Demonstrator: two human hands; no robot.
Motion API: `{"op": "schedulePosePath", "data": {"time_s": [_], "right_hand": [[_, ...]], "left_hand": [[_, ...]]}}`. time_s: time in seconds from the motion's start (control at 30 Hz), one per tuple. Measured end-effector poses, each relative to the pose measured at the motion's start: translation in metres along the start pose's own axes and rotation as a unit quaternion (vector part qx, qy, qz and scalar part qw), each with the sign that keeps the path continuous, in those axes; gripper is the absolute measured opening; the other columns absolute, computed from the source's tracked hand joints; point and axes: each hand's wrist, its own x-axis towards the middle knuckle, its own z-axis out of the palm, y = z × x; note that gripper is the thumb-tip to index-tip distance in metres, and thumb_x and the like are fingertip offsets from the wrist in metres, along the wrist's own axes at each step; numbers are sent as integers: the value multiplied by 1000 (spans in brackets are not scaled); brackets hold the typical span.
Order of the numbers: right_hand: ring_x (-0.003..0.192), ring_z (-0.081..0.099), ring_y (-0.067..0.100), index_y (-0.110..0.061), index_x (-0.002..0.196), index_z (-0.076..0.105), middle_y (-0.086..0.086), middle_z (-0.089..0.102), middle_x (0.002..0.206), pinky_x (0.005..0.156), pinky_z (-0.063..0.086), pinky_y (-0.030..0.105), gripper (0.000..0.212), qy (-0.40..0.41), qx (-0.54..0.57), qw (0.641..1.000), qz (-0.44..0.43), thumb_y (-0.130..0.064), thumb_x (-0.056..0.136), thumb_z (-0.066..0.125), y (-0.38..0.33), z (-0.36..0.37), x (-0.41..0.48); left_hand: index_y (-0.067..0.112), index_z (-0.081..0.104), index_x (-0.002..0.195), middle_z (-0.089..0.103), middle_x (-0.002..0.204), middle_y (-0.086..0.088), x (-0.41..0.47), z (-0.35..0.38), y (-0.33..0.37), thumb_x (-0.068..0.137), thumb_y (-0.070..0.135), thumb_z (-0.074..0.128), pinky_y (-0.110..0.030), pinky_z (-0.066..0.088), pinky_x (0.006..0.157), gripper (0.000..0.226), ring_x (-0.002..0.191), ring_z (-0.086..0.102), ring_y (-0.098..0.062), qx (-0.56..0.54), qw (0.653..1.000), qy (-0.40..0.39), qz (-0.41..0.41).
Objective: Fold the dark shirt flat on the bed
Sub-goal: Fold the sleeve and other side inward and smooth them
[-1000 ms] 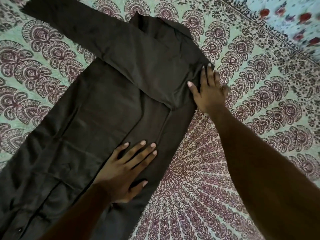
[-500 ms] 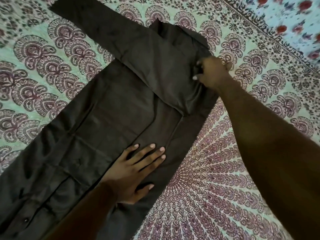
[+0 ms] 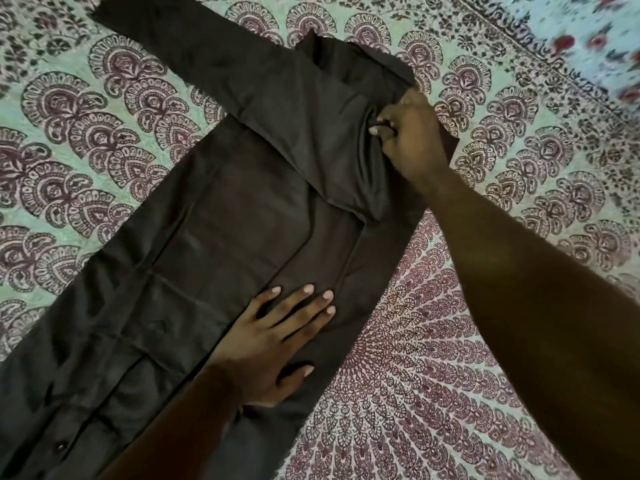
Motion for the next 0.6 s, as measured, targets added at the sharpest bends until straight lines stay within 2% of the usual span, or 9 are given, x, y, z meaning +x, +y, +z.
{"op": "schedulePosePath", "data": {"time_s": [0.1, 0.17, 0.23, 0.3, 0.37, 0.4, 0.5, 0.6], "right_hand": [[87, 65, 35, 0, 96, 75, 20, 60, 102, 83, 53, 33, 22, 13, 60, 998, 12, -5, 88, 55, 1, 6, -9], [100, 66, 33, 1, 112, 73, 20, 61, 116, 95, 51, 26, 32, 28, 73, 997, 16, -3, 88, 52, -4, 2, -25], [116, 60, 28, -1, 130, 65, 18, 54, 134, 105, 49, 27, 39, 57, 78, 995, 23, -5, 92, 54, -12, -3, -53], [120, 56, 26, 0, 130, 61, 21, 51, 135, 102, 51, 32, 35, 101, 50, 994, 12, -7, 96, 57, -17, -1, -92], [119, 58, 32, 0, 128, 62, 21, 54, 135, 97, 54, 46, 34, 96, -23, 995, 3, -20, 102, 56, -15, 9, -132], [125, 57, 35, -2, 134, 60, 20, 54, 141, 98, 53, 50, 41, 70, -61, 996, 9, -30, 105, 53, -13, 15, -148], [155, 30, 31, -17, 161, 32, 10, 27, 170, 118, 34, 56, 67, -33, -125, 990, 52, -57, 108, 35, 0, 26, -161], [161, 9, 26, -28, 166, 10, 3, 6, 175, 122, 16, 62, 80, -71, -125, 982, 121, -73, 101, 23, 23, 24, -120]], "left_hand": [[26, 24, 166, 14, 176, 6, 0, 1, 0, 89, 59, 57, -54, 33, 121, 90, 162, 18, -18, 1, 1000, 4, 1], [26, 24, 166, 14, 176, 6, 0, 1, 0, 89, 59, 58, -54, 33, 121, 90, 162, 18, -19, 3, 1000, 2, 1], [26, 24, 166, 13, 176, 6, 0, 1, 0, 89, 59, 58, -55, 33, 121, 90, 162, 18, -19, 2, 1000, -1, 1], [26, 23, 167, 13, 176, 6, 1, 0, -1, 90, 59, 57, -55, 33, 121, 90, 162, 17, -19, -1, 1000, -2, 3], [26, 22, 167, 12, 176, 6, 1, 0, 0, 90, 59, 56, -54, 32, 122, 90, 162, 15, -19, -4, 1000, -2, 5], [26, 22, 167, 12, 176, 6, 0, 1, -1, 90, 59, 56, -54, 31, 122, 90, 162, 15, -19, -4, 1000, -1, 5], [26, 21, 167, 11, 176, 6, 0, 1, -1, 91, 59, 55, -53, 30, 123, 90, 162, 14, -19, -2, 1000, 0, 6], [26, 20, 167, 9, 176, 6, -1, 1, -1, 92, 59, 54, -53, 29, 123, 89, 162, 14, -19, 2, 1000, -5, 6]]}}
